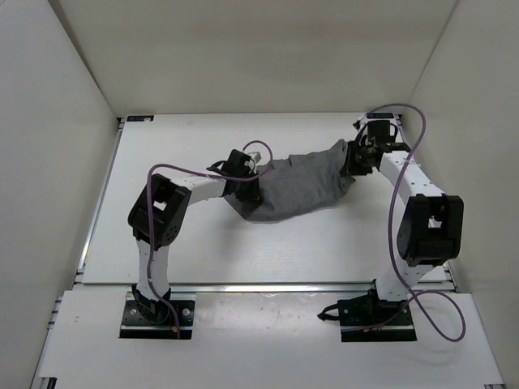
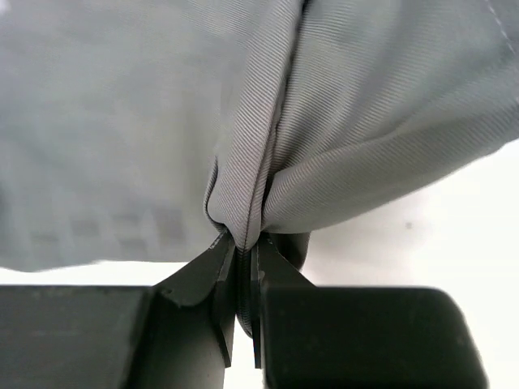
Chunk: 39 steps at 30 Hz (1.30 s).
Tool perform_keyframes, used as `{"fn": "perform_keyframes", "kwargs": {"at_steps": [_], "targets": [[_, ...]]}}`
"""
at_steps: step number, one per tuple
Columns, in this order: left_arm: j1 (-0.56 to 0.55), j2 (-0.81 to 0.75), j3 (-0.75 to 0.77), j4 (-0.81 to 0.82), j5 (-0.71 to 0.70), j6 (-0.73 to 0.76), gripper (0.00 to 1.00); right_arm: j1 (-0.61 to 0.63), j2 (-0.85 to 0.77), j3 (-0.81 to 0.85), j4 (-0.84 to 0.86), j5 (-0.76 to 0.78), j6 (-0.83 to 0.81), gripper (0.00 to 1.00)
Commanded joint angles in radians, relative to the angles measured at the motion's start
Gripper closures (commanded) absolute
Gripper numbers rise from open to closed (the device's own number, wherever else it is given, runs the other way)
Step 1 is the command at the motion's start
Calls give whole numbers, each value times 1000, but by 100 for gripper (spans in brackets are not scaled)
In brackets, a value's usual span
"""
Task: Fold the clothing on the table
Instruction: Fold the skirt
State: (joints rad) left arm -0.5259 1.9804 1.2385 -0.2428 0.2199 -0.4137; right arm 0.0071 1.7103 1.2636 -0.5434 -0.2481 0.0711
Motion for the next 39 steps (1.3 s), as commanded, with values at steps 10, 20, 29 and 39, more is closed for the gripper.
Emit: {"fn": "perform_keyframes", "kwargs": {"at_steps": [10, 20, 29, 39], "targets": [[-52, 140, 43, 140, 236, -189, 91, 266, -180, 50, 112, -187, 59, 100], [15, 95, -68, 206, 300, -208, 91, 405, -94, -79, 204, -290, 114, 100], [26, 92, -126, 261, 326, -223, 93, 479, -64, -127, 344, -378, 231, 100], [76, 57, -177, 292, 383, -237, 87, 492, -20, -136, 286, -402, 248, 51]]}}
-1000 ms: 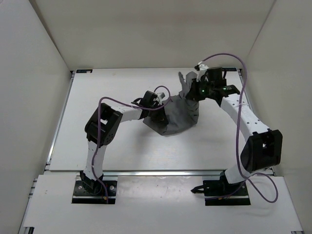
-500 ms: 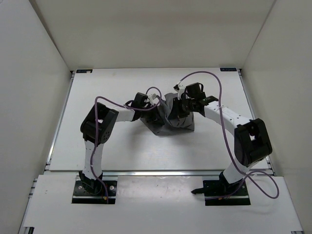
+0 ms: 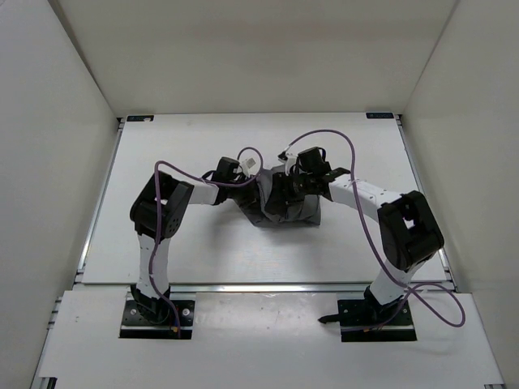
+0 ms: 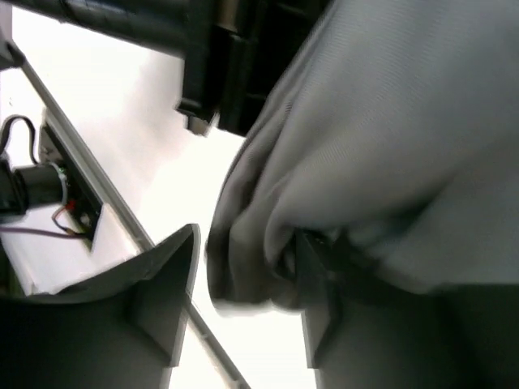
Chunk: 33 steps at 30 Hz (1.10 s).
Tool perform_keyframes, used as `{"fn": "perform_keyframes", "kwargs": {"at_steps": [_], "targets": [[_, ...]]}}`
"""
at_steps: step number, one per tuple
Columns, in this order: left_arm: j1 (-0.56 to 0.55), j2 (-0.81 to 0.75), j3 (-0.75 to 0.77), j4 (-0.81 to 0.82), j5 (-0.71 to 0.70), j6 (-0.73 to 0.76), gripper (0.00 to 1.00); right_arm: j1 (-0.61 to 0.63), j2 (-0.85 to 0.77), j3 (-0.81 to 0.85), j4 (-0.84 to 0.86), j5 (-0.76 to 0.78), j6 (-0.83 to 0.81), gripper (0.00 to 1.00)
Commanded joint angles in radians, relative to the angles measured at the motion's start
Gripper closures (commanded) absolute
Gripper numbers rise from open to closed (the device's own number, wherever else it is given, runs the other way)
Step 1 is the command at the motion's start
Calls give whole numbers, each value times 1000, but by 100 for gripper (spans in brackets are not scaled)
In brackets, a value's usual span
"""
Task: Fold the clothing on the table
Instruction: Fold the skirt
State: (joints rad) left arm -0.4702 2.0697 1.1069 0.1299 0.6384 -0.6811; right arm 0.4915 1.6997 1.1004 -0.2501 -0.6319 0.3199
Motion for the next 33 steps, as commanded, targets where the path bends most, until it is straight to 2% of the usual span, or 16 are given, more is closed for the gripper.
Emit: {"fn": "perform_keyframes", "kwargs": {"at_steps": [1, 2, 4, 7, 8, 11, 12, 13, 15, 17, 19, 23, 25, 29, 31, 33], "targets": [[30, -54, -61, -73, -17, 20, 83, -4, -24, 45, -26, -14, -16, 41], [44, -66, -67, -66, -25, 14, 81, -13, -47, 65, -28, -6, -24, 33], [64, -135, -94, -30, -17, -3, 62, -37, -90, 93, -44, -11, -25, 28], [111, -219, -143, 28, 13, -52, 49, -115, -181, 95, 10, -55, 16, 28], [132, -253, -148, 28, 20, -61, 48, -146, -222, 73, 29, -70, 48, 28], [179, -334, -151, 17, 15, -54, 45, -220, -314, -5, 81, -49, 65, 34], [195, -353, -156, 10, 21, -52, 45, -231, -337, -28, 75, -37, 50, 45], [202, -381, -160, 1, 18, -54, 45, -244, -345, -42, 60, -8, 39, 51], [217, -422, -156, 8, 15, -57, 50, -255, -335, -75, 28, 14, 7, 74], [205, -459, -150, 16, 14, -55, 60, -252, -312, -94, -1, 40, -10, 90], [154, -464, -128, 39, 9, -72, 68, -240, -281, -117, -12, 64, -9, 98], [50, -425, -93, 91, -2, -107, 98, -189, -207, -126, 11, 78, -12, 100], [-14, -387, -93, 135, -3, -123, 100, -174, -148, -99, 18, 84, -27, 99], [-106, -323, -29, 85, -67, -83, 100, -183, -46, -22, 9, 57, -33, 100], [-137, -292, 8, -1, -159, -25, 100, -186, 3, 4, 5, 57, -42, 100], [-162, -258, 59, -164, -352, 66, 100, -200, 24, 21, -9, 67, -51, 100]]}}
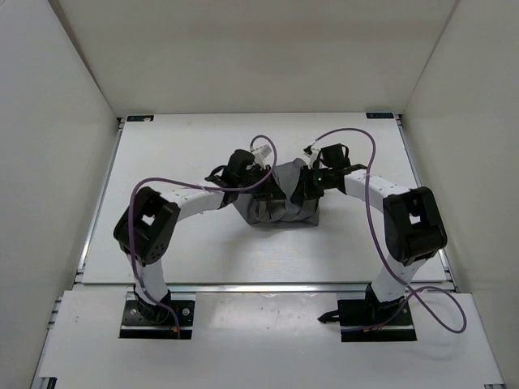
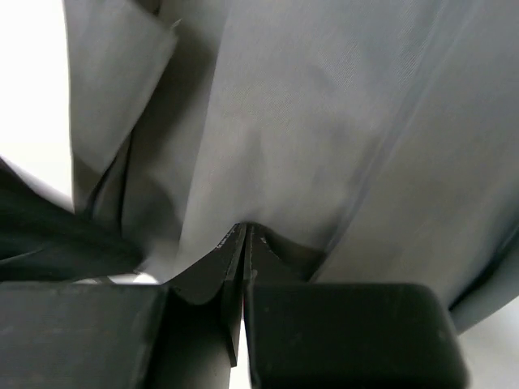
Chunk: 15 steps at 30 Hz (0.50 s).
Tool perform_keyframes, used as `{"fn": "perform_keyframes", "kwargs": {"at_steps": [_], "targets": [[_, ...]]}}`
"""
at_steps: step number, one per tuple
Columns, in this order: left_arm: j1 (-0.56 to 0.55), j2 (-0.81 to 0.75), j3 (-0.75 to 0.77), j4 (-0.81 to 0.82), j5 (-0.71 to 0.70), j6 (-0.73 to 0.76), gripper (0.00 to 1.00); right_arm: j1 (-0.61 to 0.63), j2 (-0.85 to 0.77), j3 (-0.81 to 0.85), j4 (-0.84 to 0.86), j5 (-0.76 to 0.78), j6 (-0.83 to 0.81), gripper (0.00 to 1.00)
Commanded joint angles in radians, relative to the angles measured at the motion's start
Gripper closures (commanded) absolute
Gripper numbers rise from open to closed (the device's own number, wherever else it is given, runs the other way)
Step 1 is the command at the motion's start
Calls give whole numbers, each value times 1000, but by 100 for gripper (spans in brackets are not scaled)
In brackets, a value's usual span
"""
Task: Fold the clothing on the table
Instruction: Fold the skirt
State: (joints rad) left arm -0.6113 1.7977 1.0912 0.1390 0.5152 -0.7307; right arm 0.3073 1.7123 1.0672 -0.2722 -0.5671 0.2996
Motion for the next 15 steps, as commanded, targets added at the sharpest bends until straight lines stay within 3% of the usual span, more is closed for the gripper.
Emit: {"fn": "perform_keyframes", "kwargs": {"at_steps": [1, 5, 9, 15], "targets": [[-31, 37, 91, -217, -327, 137, 100, -16, 27, 68, 14, 12, -42, 100], [25, 71, 99, -314, -448, 188, 100, -53, 58, 88, -9, 7, -65, 100], [119, 49, 52, -276, -403, 182, 100, -80, 63, 85, -18, -4, -85, 100], [154, 37, 90, -317, -339, 223, 99, -114, 81, 111, -21, -40, -85, 100]]}}
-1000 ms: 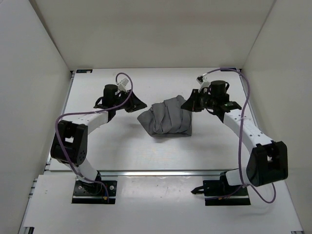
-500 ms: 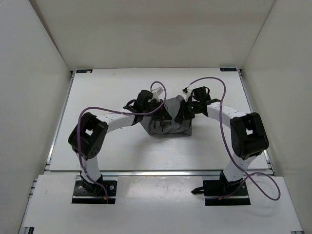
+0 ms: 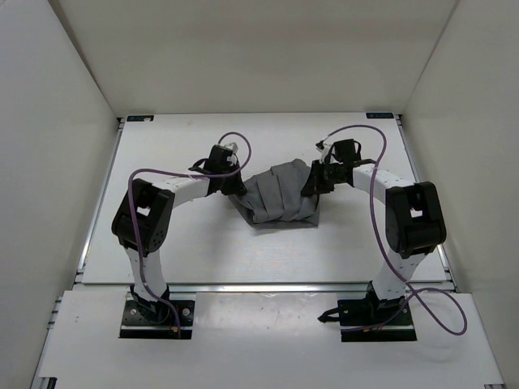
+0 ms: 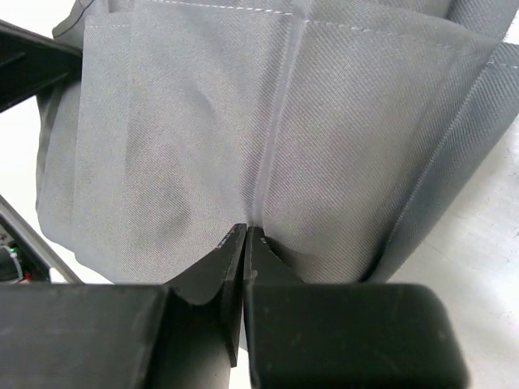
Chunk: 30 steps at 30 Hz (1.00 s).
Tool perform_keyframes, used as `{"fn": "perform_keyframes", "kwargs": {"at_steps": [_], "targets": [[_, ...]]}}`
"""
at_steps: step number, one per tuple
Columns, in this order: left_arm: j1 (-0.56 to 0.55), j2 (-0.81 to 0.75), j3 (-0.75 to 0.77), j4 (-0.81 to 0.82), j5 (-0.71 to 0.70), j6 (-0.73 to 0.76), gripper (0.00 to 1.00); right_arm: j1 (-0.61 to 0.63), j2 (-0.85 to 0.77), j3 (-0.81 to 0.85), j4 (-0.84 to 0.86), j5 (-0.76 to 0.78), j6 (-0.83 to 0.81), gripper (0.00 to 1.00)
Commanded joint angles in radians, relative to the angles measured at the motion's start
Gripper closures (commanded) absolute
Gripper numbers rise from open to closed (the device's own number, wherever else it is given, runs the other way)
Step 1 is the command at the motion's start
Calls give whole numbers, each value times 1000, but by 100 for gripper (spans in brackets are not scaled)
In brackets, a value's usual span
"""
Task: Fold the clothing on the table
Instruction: Fold the skirt
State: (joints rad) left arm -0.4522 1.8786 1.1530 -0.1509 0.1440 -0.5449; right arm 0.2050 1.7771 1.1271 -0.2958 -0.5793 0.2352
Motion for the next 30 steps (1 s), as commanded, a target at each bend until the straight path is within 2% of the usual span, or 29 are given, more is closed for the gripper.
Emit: {"fn": "perform_keyframes", "kwargs": {"at_steps": [1, 3, 4, 6, 8, 9, 11, 13, 14, 16, 18, 25, 30], "targets": [[-9, -47, 37, -41, 54, 39, 94, -9, 15, 62, -12, -39, -14, 100], [-2, -64, 65, -70, 80, 60, 92, -10, -5, 106, -41, -37, -22, 96], [-6, -79, 91, -100, 69, 80, 88, -10, -11, 117, -54, -33, -17, 95], [0, -122, 109, -150, 48, 117, 80, -6, -59, 152, -74, -14, -31, 83], [1, -180, 114, -218, 11, 146, 60, 4, -109, 158, -94, -7, -31, 65], [9, -194, 125, -236, 14, 158, 51, 2, -129, 163, -104, 28, -27, 52], [32, -255, 129, -312, 43, 187, 41, 8, -165, 187, -184, 70, -37, 41], [56, -333, 113, -354, 54, 223, 11, 40, -212, 198, -250, 180, -52, 30], [47, -357, 100, -381, 37, 247, 4, 39, -241, 186, -278, 241, -59, 25], [15, -453, 53, -414, -73, 278, 1, 45, -287, 133, -308, 307, -30, 23], [-3, -521, -31, -433, -139, 287, 2, 22, -329, 56, -321, 292, -13, 21], [-2, -712, -249, -487, -92, 255, 1, 19, -524, -165, -329, 332, 39, 20], [-16, -754, -302, -496, -73, 238, 1, -7, -597, -256, -321, 331, 75, 23]]}}
